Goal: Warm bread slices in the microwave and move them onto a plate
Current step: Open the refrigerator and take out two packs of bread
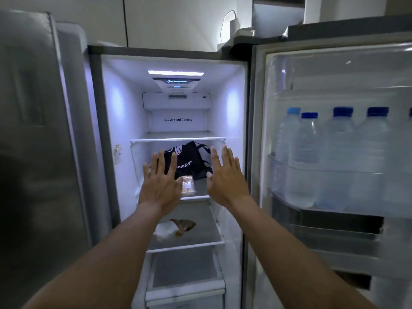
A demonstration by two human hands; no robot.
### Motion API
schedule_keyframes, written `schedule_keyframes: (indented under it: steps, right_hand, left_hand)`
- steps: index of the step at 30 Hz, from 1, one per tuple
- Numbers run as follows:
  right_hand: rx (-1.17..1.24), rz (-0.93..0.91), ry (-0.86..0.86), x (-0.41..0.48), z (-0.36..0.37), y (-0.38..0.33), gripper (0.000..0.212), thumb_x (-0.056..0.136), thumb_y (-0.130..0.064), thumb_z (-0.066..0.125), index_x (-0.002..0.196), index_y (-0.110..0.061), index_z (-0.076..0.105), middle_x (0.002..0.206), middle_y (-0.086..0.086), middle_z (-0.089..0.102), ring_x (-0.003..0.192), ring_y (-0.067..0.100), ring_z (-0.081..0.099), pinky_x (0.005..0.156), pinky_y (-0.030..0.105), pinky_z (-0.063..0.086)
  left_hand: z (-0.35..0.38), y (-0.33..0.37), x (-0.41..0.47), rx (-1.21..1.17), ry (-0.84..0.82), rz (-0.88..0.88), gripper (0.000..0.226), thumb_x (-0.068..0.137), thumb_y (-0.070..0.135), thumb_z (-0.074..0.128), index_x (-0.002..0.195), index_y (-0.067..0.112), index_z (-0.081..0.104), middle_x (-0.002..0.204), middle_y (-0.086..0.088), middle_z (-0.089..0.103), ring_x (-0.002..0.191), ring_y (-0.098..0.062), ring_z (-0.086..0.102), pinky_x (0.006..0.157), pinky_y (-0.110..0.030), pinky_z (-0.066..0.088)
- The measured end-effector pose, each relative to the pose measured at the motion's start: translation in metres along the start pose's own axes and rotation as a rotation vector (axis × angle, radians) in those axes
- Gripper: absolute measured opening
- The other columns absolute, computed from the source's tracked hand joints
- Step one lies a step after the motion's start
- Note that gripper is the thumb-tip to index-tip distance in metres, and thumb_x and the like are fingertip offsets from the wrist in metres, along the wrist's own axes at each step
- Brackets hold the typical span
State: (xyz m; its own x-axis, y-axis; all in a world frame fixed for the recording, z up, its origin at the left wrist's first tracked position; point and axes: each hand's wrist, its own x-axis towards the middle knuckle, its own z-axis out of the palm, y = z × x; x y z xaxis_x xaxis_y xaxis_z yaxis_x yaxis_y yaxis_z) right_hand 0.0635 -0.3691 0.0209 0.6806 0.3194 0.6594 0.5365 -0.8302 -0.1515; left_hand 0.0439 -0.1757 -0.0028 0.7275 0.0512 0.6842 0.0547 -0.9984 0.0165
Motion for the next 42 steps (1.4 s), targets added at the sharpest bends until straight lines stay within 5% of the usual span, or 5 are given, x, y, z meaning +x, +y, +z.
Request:
schedule_keyframes:
  steps: [6, 23, 28, 33, 42]
  right_hand:
    - [0.011, 0.071, -0.088, 0.046, 0.078, -0.012, 0.076, 0.098, -0.024, 0.042, 0.16, -0.013, 0.001, 0.166, 0.02, 0.0, 0.154, 0.034, -0.002, 0.124, 0.047, 0.006]
    - [0.084, 0.228, -0.306, 0.197, 0.295, 0.052, 0.069, 0.103, -0.034, 0.039, 0.161, -0.02, 0.003, 0.164, 0.025, 0.003, 0.152, 0.039, 0.009, 0.122, 0.05, 0.016]
    - [0.203, 0.297, -0.412, 0.221, 0.348, 0.064, 0.059, 0.104, -0.044, 0.037, 0.158, -0.037, 0.014, 0.163, 0.025, 0.004, 0.148, 0.043, 0.019, 0.118, 0.053, 0.026]
    - [0.199, 0.337, -0.533, 0.234, 0.375, 0.069, 0.056, 0.102, -0.051, 0.037, 0.154, -0.033, 0.028, 0.155, 0.026, 0.026, 0.137, 0.044, 0.038, 0.111, 0.05, 0.037]
    - [0.202, 0.369, -0.574, 0.245, 0.388, 0.074, 0.079, 0.097, -0.036, 0.051, 0.16, -0.028, 0.004, 0.149, 0.026, 0.038, 0.132, 0.042, 0.046, 0.107, 0.047, 0.043]
  left_hand:
    - [0.063, -0.05, 0.028, -0.053, -0.042, -0.02, 0.069, 0.096, 0.053, 0.012, 0.154, 0.027, -0.013, 0.164, -0.016, -0.008, 0.151, -0.031, -0.009, 0.122, -0.052, 0.003]
    - [0.26, -0.115, 0.148, -0.172, -0.287, -0.201, 0.062, 0.103, 0.047, 0.023, 0.155, 0.037, -0.01, 0.164, -0.016, -0.008, 0.152, -0.031, -0.008, 0.122, -0.051, 0.003]
    - [0.305, -0.127, 0.17, -0.159, -0.383, -0.301, 0.061, 0.102, 0.045, 0.025, 0.155, 0.041, -0.004, 0.164, -0.017, 0.006, 0.148, -0.038, 0.015, 0.118, -0.053, 0.022]
    - [0.332, -0.134, 0.183, -0.196, -0.503, -0.384, 0.059, 0.099, 0.053, 0.025, 0.154, 0.043, 0.006, 0.153, -0.018, 0.032, 0.131, -0.041, 0.041, 0.109, -0.053, 0.035]
    - [0.345, -0.135, 0.195, -0.196, -0.548, -0.452, 0.078, 0.092, 0.056, 0.044, 0.155, 0.041, 0.001, 0.146, -0.021, 0.04, 0.124, -0.043, 0.048, 0.105, -0.048, 0.041]
